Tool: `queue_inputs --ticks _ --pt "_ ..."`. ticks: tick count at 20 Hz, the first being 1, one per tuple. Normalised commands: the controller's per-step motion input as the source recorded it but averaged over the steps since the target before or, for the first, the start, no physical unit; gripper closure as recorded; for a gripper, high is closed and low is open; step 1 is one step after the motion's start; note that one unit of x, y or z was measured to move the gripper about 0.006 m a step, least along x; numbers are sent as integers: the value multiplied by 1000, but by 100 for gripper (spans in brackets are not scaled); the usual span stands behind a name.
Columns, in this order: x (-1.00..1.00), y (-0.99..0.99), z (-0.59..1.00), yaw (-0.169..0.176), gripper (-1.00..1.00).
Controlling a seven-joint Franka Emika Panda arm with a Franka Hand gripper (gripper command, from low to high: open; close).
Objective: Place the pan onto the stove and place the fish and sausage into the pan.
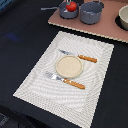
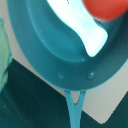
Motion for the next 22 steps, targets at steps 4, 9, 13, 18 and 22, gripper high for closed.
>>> queue_inputs --ticks 4,9,13,18,22 --pt "151 -784 475 -39 -100" --pt "175 -957 348 0 -100" --pt "141 -922 106 -6 -100" --pt "62 -914 0 -18 -100" --pt "22 -719 -9 -106 -100"
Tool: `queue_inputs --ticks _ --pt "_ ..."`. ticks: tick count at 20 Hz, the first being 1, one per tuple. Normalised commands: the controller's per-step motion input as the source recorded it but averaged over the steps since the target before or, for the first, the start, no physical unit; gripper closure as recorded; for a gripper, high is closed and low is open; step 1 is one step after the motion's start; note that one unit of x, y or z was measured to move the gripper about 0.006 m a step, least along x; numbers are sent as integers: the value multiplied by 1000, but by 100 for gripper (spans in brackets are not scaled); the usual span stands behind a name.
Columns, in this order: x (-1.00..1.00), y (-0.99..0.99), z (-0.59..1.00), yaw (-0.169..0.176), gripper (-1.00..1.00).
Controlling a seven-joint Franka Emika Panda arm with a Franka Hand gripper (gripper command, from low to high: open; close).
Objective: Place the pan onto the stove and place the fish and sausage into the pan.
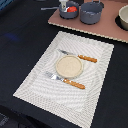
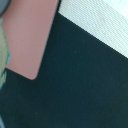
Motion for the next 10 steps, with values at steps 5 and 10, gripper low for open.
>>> queue_inputs --ticks 5,10 --pt "7 -445 3 -200 -100" --pt "0 0 6 0 -100"
